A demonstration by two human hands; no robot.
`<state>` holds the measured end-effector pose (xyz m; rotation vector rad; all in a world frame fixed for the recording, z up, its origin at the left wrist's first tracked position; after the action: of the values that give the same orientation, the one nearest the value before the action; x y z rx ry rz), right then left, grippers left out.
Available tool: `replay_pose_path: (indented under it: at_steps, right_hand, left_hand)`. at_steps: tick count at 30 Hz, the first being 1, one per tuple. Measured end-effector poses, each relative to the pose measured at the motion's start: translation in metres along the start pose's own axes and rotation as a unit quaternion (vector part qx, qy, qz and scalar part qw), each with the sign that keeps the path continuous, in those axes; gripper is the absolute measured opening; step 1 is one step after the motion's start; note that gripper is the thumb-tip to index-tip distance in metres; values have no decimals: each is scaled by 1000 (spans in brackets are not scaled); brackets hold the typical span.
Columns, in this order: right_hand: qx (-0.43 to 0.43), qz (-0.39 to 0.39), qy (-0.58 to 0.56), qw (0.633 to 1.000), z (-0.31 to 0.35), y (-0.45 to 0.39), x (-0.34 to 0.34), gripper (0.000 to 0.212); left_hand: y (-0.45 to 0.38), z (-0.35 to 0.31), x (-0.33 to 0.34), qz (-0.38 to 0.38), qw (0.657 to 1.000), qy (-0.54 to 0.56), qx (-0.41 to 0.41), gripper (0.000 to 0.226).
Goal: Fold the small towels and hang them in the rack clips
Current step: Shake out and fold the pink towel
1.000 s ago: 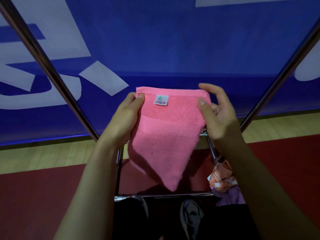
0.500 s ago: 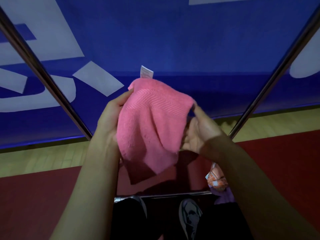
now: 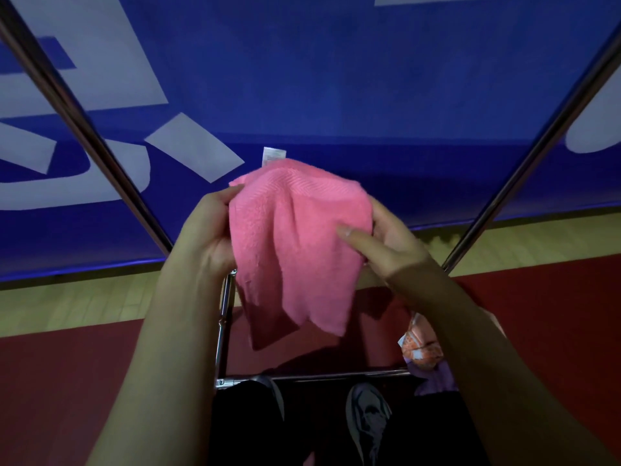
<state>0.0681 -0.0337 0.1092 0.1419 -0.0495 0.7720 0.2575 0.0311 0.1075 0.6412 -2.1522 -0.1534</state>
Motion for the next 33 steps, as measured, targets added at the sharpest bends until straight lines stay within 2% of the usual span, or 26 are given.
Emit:
replay_pose_path:
  at_steps: [2, 4, 6, 7, 10, 14, 16, 20, 22, 24, 26, 30, 32, 33]
  right_hand:
    - [-15, -34, 12, 999, 3, -1, -12, 15]
    - [-24, -69, 43, 996, 4, 0, -23, 10]
    - [-30, -104, 49, 993, 4, 0, -33, 13]
    - [-39, -113, 48, 992, 5, 1, -37, 20]
    - [-41, -98, 17, 994, 9, 3, -44, 29]
    - [-17, -107, -66, 992, 15, 2, -47, 25]
    - [0, -100, -120, 988, 17, 2, -46, 25]
    - [-2, -85, -123, 989, 22, 5, -54, 31]
    - [-21, -112, 16, 993, 23, 7, -62, 36]
    - [-58, -168, 210, 961, 24, 7, -68, 39]
    - [-92, -193, 279, 936, 25, 9, -65, 35]
    - [-67, -222, 283, 931, 13, 3, -69, 25]
    - [-5, -200, 231, 952, 3, -2, -70, 30]
    - [34, -158, 160, 974, -3, -3, -66, 34]
  left_hand:
    - [-6, -3, -11, -22, 996, -89, 10, 18]
    - [-7, -9, -21, -82, 970, -222, 52, 24]
    - [-3, -13, -20, -104, 941, -312, 82, 26]
    - [-2, -13, -17, -94, 934, -333, 85, 29]
    - [3, -7, -8, -41, 937, -342, 63, 74]
    - [13, 12, 12, 71, 918, -391, 6, 90]
    - [15, 18, 18, 115, 915, -387, 4, 83]
    - [11, 13, 26, 149, 907, -384, 89, 52]
    - [8, 9, 26, 145, 909, -371, 126, 40]
    - [7, 8, 26, 144, 897, -391, 149, 29]
    - [6, 12, 27, 147, 873, -436, 162, 22]
    - [1, 11, 22, 98, 844, -480, 217, 15]
    - [-1, 7, 18, 68, 837, -486, 242, 13]
    - [-2, 5, 16, 58, 833, -491, 249, 13]
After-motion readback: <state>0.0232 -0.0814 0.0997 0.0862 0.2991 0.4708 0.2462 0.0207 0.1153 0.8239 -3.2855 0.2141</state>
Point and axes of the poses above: each hand's wrist, its own y-axis away from the middle knuckle, its own x-axis out of the palm, z = x × y, the point moved 6 cm from there along -y, towards the middle knuckle, and after that the axes turned 10 degrees about x, right-handed, at the moved point
